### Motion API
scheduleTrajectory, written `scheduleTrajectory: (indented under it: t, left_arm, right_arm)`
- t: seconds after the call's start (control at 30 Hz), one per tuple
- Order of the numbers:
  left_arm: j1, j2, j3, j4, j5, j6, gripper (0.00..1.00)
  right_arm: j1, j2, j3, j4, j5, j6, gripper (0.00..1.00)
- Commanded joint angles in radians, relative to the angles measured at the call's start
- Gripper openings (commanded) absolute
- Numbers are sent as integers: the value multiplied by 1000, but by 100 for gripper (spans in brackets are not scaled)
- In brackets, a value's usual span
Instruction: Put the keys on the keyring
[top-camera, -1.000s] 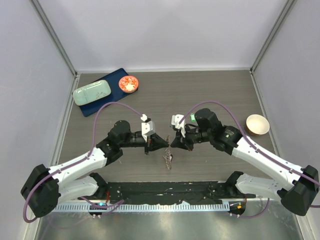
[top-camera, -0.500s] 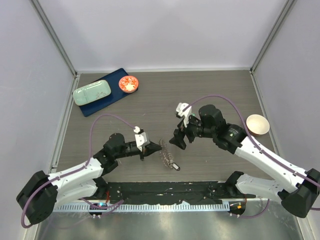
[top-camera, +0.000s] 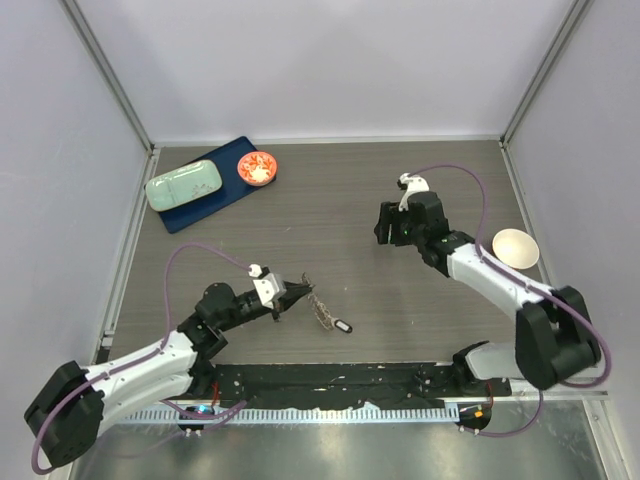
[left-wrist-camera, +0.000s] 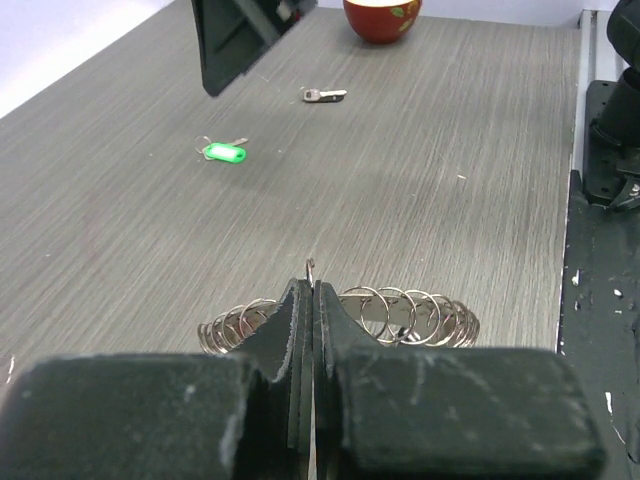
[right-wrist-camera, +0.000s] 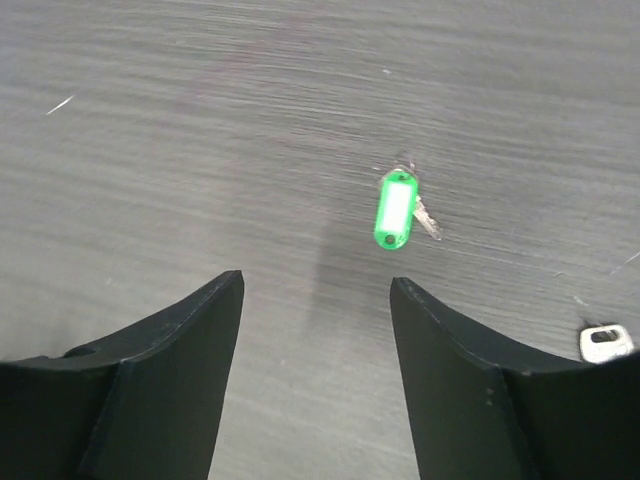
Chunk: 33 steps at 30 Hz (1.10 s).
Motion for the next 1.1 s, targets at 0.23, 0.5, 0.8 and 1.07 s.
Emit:
scheduleTrajectory:
  t: [0.23, 0.5, 0.8, 1.07]
  left_arm:
    - [-3, -86, -4, 44, -56, 19, 0]
    - [-3, -78, 2, 36, -56, 20, 0]
    - [-5, -63, 5, 35, -53, 20, 0]
    - [-3, -65, 11, 21, -48, 20, 0]
  right_arm:
    - [-185, 354, 24, 367, -160, 153, 41]
    - [-226, 465, 124, 310, -198, 65, 37]
    - [-251, 520, 168, 278, -272, 28, 27]
    - [-251, 563, 199, 255, -292, 11, 24]
